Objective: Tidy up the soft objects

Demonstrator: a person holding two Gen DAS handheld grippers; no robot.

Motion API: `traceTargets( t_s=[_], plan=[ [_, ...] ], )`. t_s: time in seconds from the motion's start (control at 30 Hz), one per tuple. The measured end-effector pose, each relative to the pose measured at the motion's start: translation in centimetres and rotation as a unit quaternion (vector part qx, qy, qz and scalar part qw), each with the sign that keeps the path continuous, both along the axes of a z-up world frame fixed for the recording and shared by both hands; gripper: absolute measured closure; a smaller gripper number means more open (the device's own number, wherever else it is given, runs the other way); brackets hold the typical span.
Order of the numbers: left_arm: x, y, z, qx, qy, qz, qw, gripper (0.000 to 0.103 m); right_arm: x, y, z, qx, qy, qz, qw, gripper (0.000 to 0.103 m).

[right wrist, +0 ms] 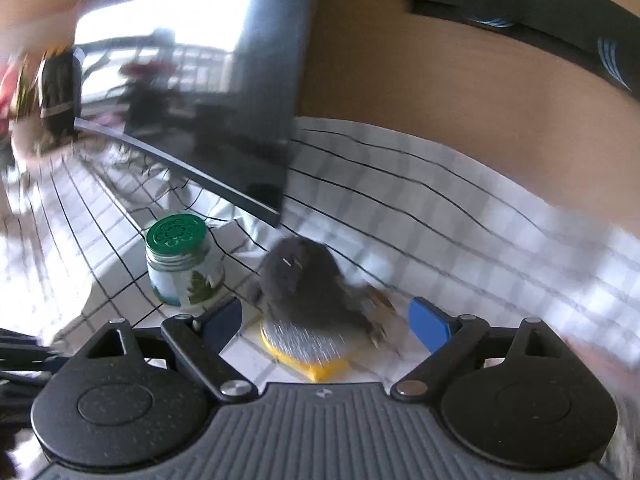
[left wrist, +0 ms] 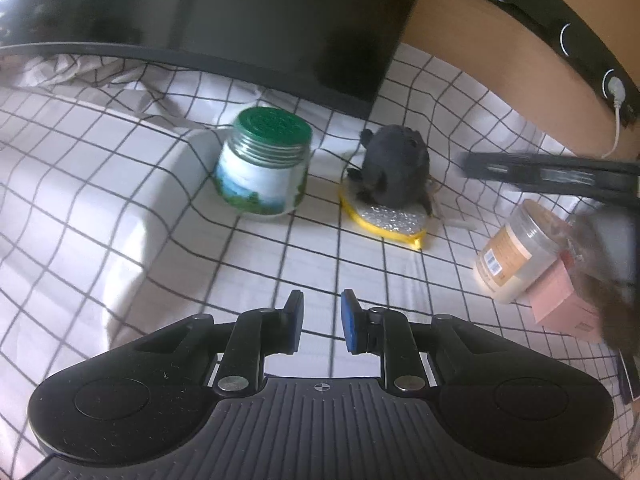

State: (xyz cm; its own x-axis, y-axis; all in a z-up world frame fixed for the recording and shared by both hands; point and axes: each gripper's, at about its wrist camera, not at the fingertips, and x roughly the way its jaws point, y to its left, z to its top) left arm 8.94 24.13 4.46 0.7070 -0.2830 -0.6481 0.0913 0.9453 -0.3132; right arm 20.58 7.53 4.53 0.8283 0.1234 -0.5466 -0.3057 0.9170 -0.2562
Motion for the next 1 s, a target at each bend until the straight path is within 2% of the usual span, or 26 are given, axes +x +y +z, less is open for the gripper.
traceTargets(
  t_s=[0.13, 0.23, 0.27, 0.3, 0.33, 0.37, 0.43, 0.57, 0.7, 0.73, 0.93, 1.0],
  plan=[
    [-0.4, 1.1, -0.2, -0.009, -0.004, -0.009, 0.9999, 0.081, 3.8, 4.7, -2.9, -0.079, -0.016, 0.019, 0.997, 0.012],
    [-0.7, 1.8, -0.5, -0.012, -0.001, -0.015, 0.9998, 0.081, 6.2, 6.8, -5.4, -0.123, -0.023, 0.007, 0.992, 0.014],
    [-0.7, 2.1, -0.7, -0.014, 0.002, -0.013, 0.9998, 0.081, 6.7, 7.0, -6.0, -0.129, -0.020, 0.002, 0.991, 0.016],
    [-0.7, 2.4, -0.8, -0.016, 0.005, -0.010, 0.9998, 0.081, 6.9, 7.0, -6.3, -0.125, -0.014, -0.001, 0.992, 0.033],
    [-0.7, 2.7, -1.0, -0.018, 0.008, -0.005, 0.9998, 0.081, 6.7, 6.9, -6.3, -0.121, -0.015, -0.006, 0.993, 0.038],
    [-0.6, 3.0, -1.1, -0.020, 0.009, -0.001, 0.9998, 0.081, 6.1, 6.9, -6.1, -0.119, -0.023, -0.008, 0.993, 0.039],
    [-0.4, 3.6, -1.2, -0.025, 0.010, 0.006, 0.9996, 0.081, 4.4, 6.3, -5.5, -0.087, -0.012, 0.010, 0.996, 0.040],
    [0.3, 4.1, -1.0, -0.035, 0.006, 0.014, 0.9993, 0.081, -0.7, 5.9, -6.0, -0.051, 0.011, 0.067, 0.996, 0.038],
    [1.0, 3.7, -0.5, -0.036, -0.001, 0.014, 0.9993, 0.081, -4.1, 6.5, -6.9, -0.042, 0.016, 0.097, 0.994, 0.016],
    [1.1, 3.5, -0.3, -0.035, -0.004, 0.013, 0.9993, 0.081, -4.6, 6.5, -7.1, -0.036, 0.020, 0.100, 0.994, 0.015],
    [2.0, 1.6, 0.9, -0.038, -0.012, 0.005, 0.9992, 0.081, -6.8, 4.2, -6.8, -0.015, 0.058, 0.108, 0.992, 0.014],
    [2.3, 0.5, 1.3, -0.037, -0.015, -0.004, 0.9992, 0.081, -7.7, 3.4, -6.7, -0.018, 0.056, 0.106, 0.993, 0.014]
  ],
)
